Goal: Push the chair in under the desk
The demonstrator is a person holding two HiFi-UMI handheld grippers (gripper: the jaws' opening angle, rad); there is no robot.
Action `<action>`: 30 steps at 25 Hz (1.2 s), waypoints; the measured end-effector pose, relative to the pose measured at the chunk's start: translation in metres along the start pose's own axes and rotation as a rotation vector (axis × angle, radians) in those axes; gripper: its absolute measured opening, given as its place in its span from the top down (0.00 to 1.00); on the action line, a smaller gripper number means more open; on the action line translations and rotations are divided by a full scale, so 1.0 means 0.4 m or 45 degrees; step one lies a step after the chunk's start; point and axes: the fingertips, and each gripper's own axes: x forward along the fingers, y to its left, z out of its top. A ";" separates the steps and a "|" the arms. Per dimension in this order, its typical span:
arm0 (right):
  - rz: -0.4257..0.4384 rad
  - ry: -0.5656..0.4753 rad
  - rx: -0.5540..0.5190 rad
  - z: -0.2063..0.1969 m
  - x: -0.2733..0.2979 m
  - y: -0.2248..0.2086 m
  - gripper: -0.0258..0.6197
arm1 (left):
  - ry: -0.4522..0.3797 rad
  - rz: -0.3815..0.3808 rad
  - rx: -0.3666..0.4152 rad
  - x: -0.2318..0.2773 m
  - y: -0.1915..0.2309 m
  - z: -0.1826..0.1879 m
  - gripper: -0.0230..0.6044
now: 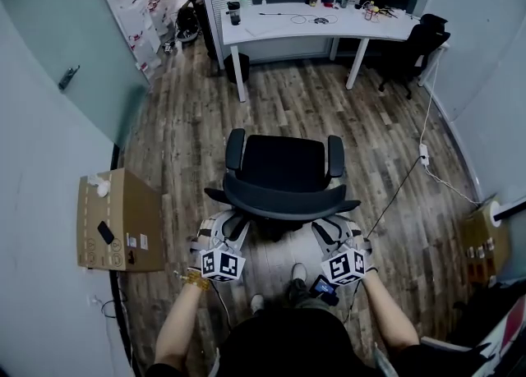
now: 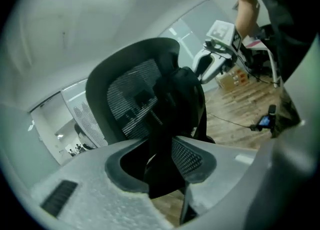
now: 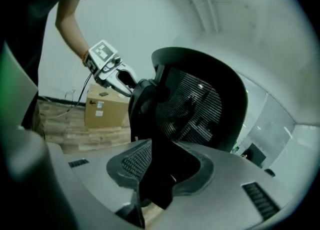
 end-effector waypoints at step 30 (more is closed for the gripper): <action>0.187 0.274 -0.206 -0.263 0.014 -0.106 0.71 | 0.359 -0.303 0.045 0.130 0.052 -0.233 0.49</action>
